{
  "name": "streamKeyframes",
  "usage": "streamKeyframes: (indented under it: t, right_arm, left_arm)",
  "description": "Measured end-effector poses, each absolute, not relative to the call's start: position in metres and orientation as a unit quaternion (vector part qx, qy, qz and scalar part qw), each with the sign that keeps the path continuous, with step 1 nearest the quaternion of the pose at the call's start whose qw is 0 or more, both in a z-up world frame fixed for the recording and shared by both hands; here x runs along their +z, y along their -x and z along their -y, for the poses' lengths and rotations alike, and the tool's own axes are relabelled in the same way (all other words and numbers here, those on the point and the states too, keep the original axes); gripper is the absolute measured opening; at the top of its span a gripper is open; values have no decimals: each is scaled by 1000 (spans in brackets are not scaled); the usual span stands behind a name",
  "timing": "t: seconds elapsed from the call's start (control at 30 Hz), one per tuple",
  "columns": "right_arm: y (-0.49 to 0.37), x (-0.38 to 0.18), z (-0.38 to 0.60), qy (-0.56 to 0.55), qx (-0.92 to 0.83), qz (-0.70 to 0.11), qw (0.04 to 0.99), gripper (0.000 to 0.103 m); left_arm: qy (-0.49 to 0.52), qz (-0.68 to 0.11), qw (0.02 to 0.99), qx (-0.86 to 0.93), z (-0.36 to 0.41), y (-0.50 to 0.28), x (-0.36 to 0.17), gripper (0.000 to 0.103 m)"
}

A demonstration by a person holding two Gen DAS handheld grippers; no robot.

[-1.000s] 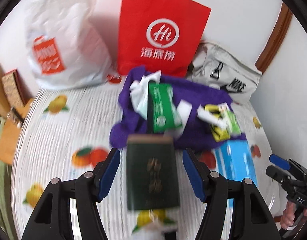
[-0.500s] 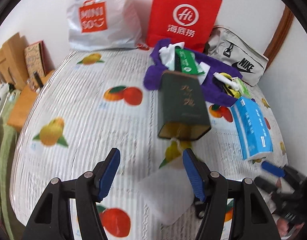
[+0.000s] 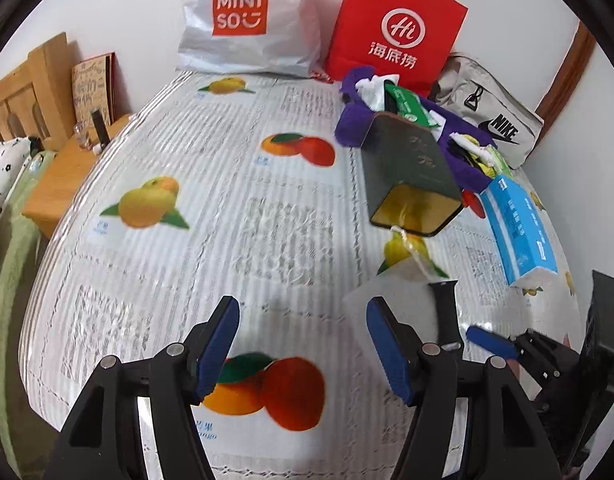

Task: Organize soft objects
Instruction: 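Grasp the black watch strap with the right gripper while the left reaches the white mesh bag, then grasp the white mesh bag with the left gripper while the right lifts the strap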

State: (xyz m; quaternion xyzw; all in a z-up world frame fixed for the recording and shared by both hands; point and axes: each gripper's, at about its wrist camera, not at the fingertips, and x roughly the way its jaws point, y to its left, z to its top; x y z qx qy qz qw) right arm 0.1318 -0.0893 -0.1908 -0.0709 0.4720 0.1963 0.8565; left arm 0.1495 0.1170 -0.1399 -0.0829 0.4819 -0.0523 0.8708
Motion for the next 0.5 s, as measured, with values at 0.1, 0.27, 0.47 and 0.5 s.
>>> streamKeyframes:
  t: [0.1, 0.27, 0.47, 0.5]
  right_arm:
    - [-125, -193, 75, 112, 193, -453, 863, 30]
    - [-124, -190, 86, 94, 197, -457, 862, 26]
    - [-119, -169, 126, 41, 183, -453, 872, 26]
    - [-118, -166, 133, 42, 174, -451, 874, 26]
  left_arm:
    - [86, -484, 869, -55, -116, -148, -143, 64]
    - [82, -484, 869, -66, -108, -146, -144, 64]
    - [72, -483, 869, -79, -94, -145, -143, 64]
    - [68, -484, 869, -83, -91, -145, -144, 64]
